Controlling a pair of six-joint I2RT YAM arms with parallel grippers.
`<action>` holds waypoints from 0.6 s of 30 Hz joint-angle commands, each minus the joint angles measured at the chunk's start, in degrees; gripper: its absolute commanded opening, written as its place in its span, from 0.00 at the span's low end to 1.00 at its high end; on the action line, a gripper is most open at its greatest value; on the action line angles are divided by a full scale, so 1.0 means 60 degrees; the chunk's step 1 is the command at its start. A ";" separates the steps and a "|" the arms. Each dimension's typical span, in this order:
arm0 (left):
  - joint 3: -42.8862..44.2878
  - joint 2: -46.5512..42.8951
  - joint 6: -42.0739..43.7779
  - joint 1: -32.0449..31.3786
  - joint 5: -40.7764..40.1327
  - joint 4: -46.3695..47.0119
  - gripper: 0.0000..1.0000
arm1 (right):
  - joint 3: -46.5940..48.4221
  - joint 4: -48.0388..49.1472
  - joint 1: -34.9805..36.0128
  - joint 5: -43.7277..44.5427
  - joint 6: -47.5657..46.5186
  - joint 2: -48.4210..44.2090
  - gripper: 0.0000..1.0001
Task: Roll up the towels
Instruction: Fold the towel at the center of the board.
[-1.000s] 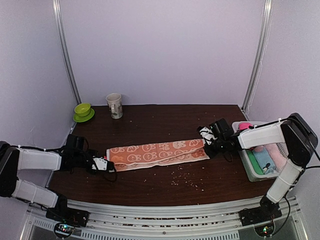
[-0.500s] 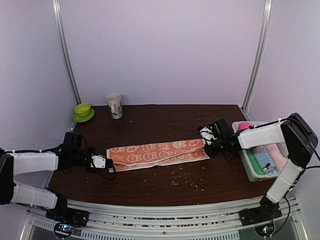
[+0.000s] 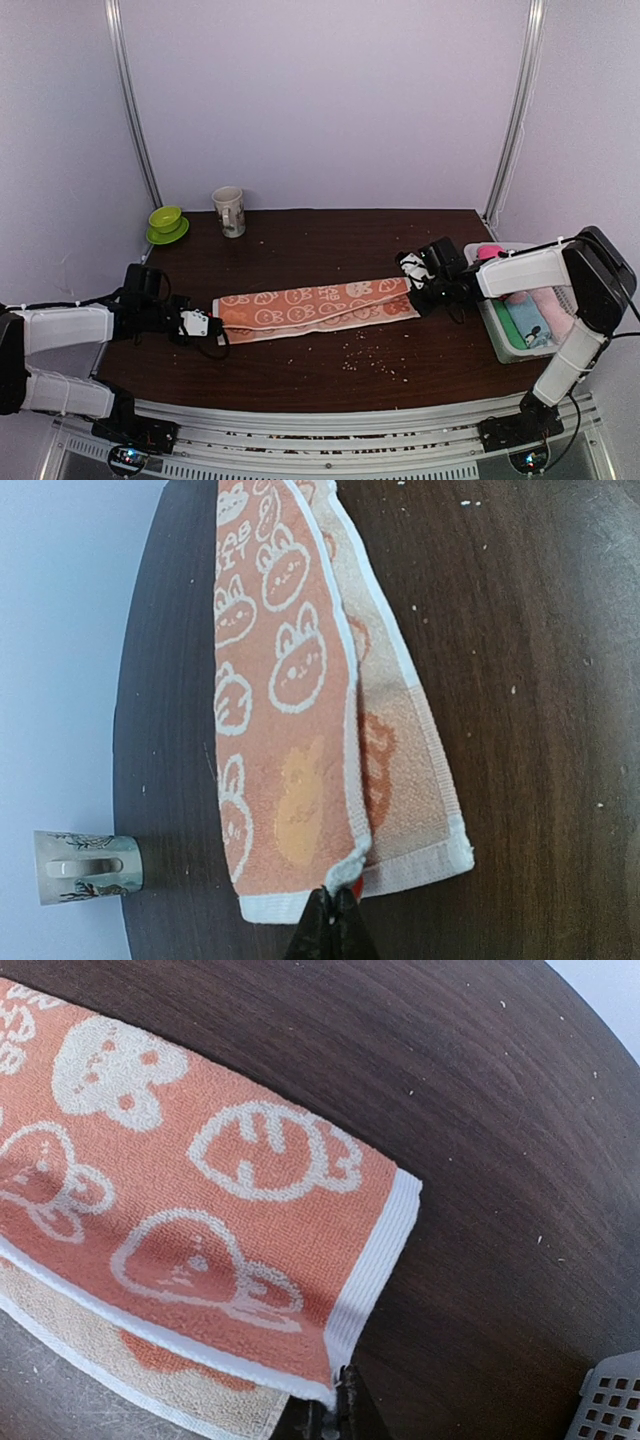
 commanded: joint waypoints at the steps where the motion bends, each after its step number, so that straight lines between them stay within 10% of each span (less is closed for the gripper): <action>1: 0.0152 -0.0100 -0.0010 0.0148 0.0298 -0.0128 0.00 | -0.0067 0.0040 0.0048 0.0199 -0.0011 -0.0461 0.06; 18: 0.0179 0.0103 0.0503 0.0176 0.0471 -0.0824 0.00 | -0.0166 -0.0200 0.0062 0.0079 -0.0036 -0.0238 0.04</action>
